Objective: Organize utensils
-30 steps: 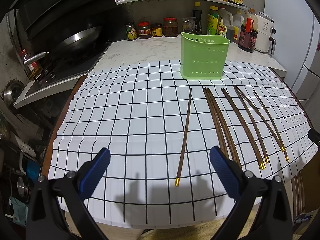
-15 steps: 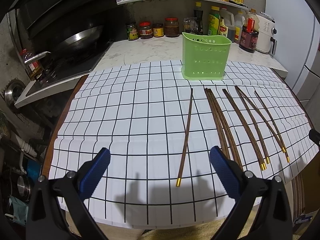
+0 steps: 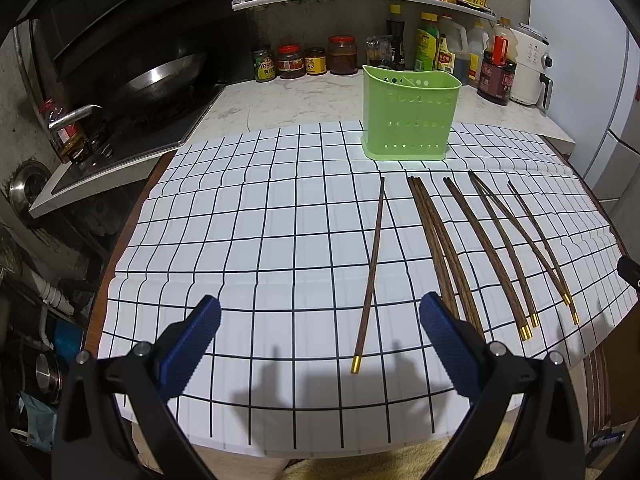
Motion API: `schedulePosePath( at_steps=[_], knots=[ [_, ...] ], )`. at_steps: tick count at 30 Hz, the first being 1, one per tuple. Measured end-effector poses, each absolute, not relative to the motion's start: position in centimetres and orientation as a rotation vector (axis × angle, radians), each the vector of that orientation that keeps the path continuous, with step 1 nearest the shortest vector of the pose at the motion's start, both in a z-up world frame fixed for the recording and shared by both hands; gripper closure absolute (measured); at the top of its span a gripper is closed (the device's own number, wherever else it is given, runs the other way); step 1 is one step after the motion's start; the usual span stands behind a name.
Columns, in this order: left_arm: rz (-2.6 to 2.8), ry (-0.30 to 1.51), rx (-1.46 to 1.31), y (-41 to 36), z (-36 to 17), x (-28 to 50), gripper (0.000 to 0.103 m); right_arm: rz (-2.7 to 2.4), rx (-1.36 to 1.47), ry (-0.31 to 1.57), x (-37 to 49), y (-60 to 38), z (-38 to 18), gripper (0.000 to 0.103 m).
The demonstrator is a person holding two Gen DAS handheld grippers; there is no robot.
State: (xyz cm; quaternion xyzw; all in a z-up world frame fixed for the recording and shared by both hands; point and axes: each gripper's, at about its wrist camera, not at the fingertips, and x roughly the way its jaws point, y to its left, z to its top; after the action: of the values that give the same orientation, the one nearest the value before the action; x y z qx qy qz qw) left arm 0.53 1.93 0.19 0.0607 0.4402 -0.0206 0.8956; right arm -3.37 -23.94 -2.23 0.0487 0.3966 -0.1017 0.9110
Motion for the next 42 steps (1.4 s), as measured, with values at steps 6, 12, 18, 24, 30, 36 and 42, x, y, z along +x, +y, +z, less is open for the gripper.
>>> schedulePosePath(
  at_steps=[6,12,18,24,30,36,42],
  knots=[
    [-0.044,0.912,0.126,1.9,0.2,0.6,0.006,-0.211,0.103,0.816,-3.4,-24.1,-2.2,0.006],
    [-0.043,0.911,0.126,1.8,0.2,0.5,0.006,-0.211,0.103,0.816,-3.4,-24.1,-2.2,0.006],
    [-0.043,0.917,0.122,1.8,0.1,0.5,0.006,-0.210,0.106,0.814,-3.4,-24.2,-2.2,0.006],
    [-0.056,0.932,0.074,2.5,-1.4,1.7,0.006,-0.230,0.107,0.756,-3.5,-25.2,-3.0,0.006],
    [-0.100,0.977,0.048,2.3,-4.5,3.0,0.006,-0.194,0.214,0.755,-2.7,-28.2,-5.4,0.006],
    [-0.105,1.002,0.073,1.5,-7.1,3.6,0.006,-0.142,0.206,0.726,-1.6,-28.7,-7.7,0.006],
    [-0.097,1.055,0.074,1.4,-9.1,3.8,0.006,-0.083,0.138,0.770,-0.8,-27.9,-9.1,0.007]
  ],
)
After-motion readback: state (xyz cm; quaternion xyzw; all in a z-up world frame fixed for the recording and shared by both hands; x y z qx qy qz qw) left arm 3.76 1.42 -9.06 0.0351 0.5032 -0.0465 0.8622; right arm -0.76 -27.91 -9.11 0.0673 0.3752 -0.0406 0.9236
